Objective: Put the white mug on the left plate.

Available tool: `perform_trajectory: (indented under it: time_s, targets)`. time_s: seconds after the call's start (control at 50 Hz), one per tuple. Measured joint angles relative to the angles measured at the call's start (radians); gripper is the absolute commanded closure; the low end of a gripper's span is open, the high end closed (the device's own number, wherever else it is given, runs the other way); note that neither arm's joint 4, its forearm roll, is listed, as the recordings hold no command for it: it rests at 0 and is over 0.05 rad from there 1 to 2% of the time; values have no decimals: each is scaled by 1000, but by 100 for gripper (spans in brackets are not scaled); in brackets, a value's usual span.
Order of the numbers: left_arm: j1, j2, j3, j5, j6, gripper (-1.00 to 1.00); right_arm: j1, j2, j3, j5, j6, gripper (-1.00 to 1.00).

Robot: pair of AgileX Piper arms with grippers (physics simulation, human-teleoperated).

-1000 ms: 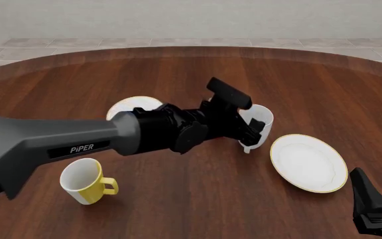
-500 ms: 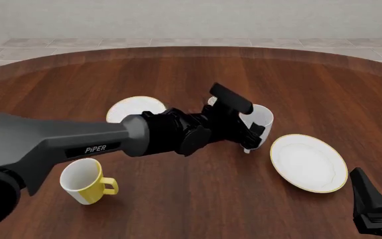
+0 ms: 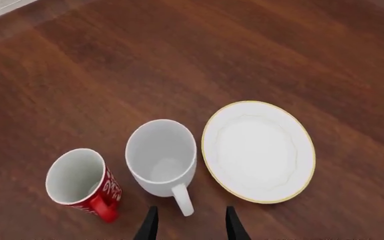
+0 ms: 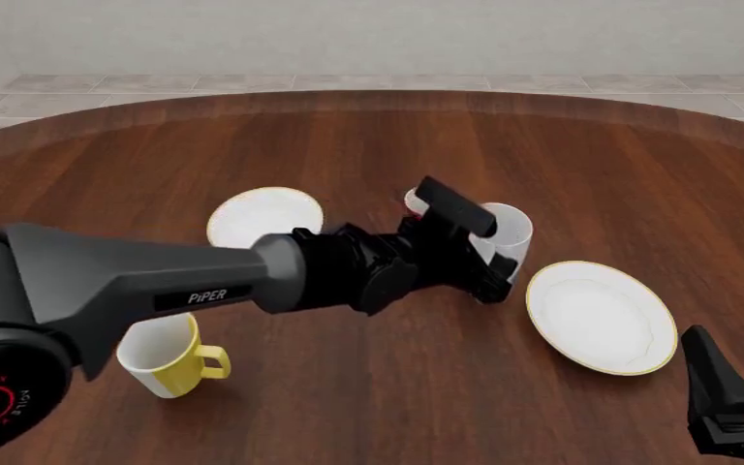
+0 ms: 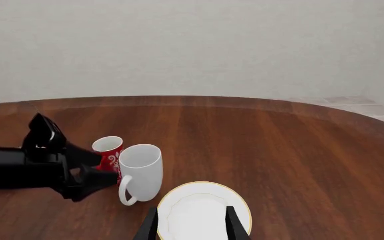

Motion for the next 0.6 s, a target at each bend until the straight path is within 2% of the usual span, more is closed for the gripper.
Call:
perform_trajectory:
  time_s: [0.6]
  targets:
    - [10,61,-17,-21,5,-100,1,5,0,-4,-1,-100]
